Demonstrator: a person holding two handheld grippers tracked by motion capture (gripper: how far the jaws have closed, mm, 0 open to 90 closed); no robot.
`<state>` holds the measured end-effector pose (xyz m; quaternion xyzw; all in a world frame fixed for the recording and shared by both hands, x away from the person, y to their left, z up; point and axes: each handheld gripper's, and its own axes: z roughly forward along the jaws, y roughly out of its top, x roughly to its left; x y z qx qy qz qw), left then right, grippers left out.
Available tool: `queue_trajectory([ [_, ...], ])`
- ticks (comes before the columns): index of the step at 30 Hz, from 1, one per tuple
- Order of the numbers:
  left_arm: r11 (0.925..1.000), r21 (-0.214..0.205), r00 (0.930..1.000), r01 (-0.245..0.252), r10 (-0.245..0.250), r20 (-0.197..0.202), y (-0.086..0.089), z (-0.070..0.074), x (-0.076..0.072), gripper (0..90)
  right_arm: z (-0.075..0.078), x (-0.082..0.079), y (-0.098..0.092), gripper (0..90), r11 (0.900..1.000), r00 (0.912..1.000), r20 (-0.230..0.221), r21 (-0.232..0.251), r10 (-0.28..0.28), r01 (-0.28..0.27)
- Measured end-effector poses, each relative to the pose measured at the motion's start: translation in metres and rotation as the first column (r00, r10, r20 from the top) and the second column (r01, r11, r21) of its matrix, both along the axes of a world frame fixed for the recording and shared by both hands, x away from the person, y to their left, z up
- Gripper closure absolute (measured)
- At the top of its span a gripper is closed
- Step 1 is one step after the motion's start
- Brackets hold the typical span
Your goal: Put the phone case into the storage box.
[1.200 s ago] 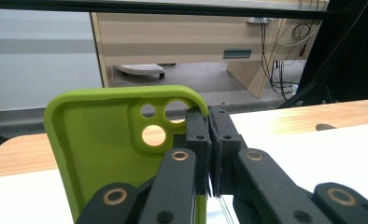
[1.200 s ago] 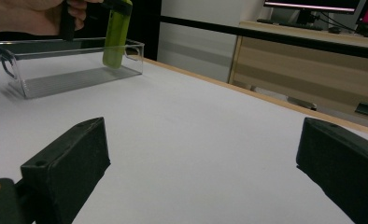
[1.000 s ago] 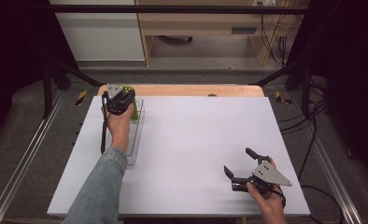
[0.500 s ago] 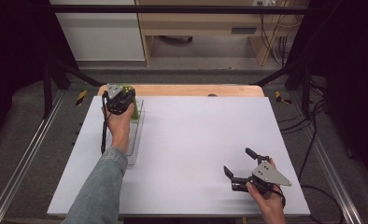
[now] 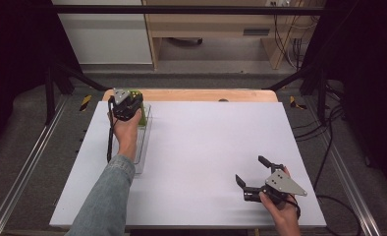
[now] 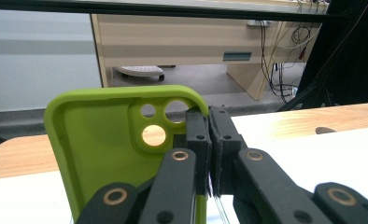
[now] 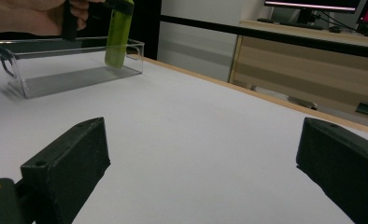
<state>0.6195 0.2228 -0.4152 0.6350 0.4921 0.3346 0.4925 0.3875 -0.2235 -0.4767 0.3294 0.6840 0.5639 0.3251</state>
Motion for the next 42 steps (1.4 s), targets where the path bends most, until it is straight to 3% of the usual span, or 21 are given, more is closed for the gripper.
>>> queue_trajectory([
  [22,0.9999,0.003,0.9999,-0.012,0.012,-0.011,-0.0007,-0.0053,0.0032,87.2,-0.0002,0.0000,0.0001,2.8,1.0000,1.0000,-0.002,0.000,0.001,-0.001],
  [38,0.9994,-0.021,0.9996,-0.028,0.028,-0.007,0.0007,-0.0055,0.0050,86.9,-0.0004,0.0002,0.0003,2.7,1.0000,1.0000,-0.003,-0.002,0.004,-0.004],
  [42,0.9992,0.003,0.9992,-0.041,0.041,0.004,-0.0003,-0.0037,0.0036,79.2,-0.0005,0.0002,0.0007,2.8,1.0000,1.0000,-0.005,-0.002,0.007,-0.007],
])
